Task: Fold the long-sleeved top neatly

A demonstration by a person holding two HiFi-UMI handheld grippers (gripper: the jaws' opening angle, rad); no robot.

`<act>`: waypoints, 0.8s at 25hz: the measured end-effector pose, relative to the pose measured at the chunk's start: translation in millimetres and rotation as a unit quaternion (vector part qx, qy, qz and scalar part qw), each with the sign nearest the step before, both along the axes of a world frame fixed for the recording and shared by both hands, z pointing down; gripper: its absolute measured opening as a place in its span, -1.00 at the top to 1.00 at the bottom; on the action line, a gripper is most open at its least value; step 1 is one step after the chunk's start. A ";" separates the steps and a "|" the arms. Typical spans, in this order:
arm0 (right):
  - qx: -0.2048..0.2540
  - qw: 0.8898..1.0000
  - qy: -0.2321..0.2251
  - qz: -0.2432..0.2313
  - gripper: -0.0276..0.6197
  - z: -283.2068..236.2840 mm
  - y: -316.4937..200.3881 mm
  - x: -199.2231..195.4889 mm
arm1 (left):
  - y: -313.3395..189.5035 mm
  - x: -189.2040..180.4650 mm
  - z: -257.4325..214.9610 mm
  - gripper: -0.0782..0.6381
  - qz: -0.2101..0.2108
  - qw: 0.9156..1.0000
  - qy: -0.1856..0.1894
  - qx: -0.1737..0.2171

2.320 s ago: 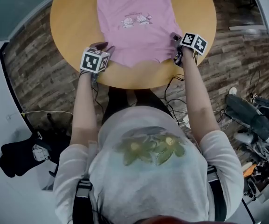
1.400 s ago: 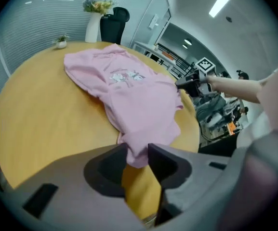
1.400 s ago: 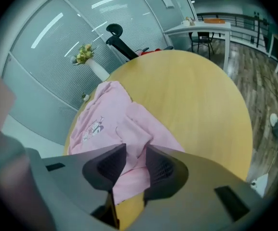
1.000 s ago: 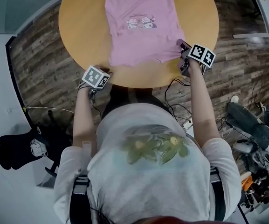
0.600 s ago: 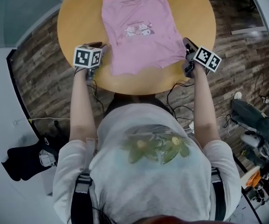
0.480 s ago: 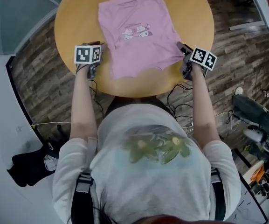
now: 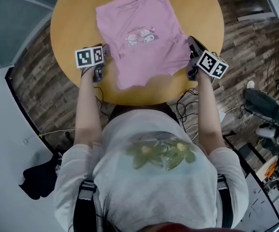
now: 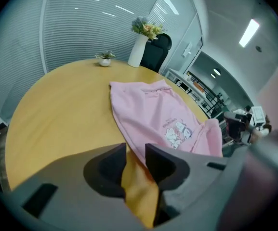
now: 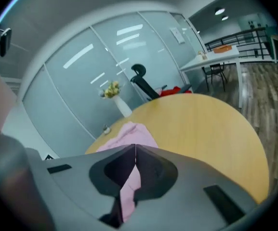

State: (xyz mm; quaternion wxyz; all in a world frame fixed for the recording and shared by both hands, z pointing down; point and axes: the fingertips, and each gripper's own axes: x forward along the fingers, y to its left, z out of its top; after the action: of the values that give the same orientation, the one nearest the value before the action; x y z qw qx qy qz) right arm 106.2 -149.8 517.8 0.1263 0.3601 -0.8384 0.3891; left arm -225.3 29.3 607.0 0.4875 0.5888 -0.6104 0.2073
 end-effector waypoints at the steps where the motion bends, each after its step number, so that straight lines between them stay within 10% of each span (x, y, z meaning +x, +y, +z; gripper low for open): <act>1: 0.013 1.000 -0.011 0.010 0.85 -7.5 -8.4 2.7 | -3.2 -2.5 0.6 0.49 -0.006 1.000 0.003 0.002; 5: -0.060 0.997 0.051 -0.014 0.77 29.6 -6.6 14.2 | -12.3 1.1 3.6 0.49 -0.010 1.000 0.028 0.002; 7: -0.106 0.987 0.111 -0.048 0.25 62.5 11.1 16.3 | -15.2 2.9 5.2 0.47 -0.014 0.999 0.036 0.005; 10: -0.121 0.964 0.228 -0.060 0.35 99.7 22.2 32.3 | -21.1 2.2 6.2 0.49 -0.006 1.000 0.026 0.006; 11: -0.116 0.960 0.248 -0.060 0.74 101.6 22.9 33.8 | -22.6 0.1 5.3 0.55 0.000 1.000 0.011 0.007; 17: 0.003 0.989 0.146 -0.030 0.84 31.3 -2.7 2.2 | -31.6 -47.5 -13.2 0.77 -0.032 0.998 -0.043 0.043; 20: -0.030 0.976 0.216 -0.024 0.82 49.7 -2.6 16.1 | -38.4 -67.0 -18.0 0.77 -0.042 0.997 -0.037 0.057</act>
State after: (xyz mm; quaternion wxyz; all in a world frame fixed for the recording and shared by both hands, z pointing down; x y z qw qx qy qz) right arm 122.3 -152.4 567.4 0.3250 0.4113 -0.7877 0.3236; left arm -292.3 -9.0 589.1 0.4388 0.5815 -0.6629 0.1728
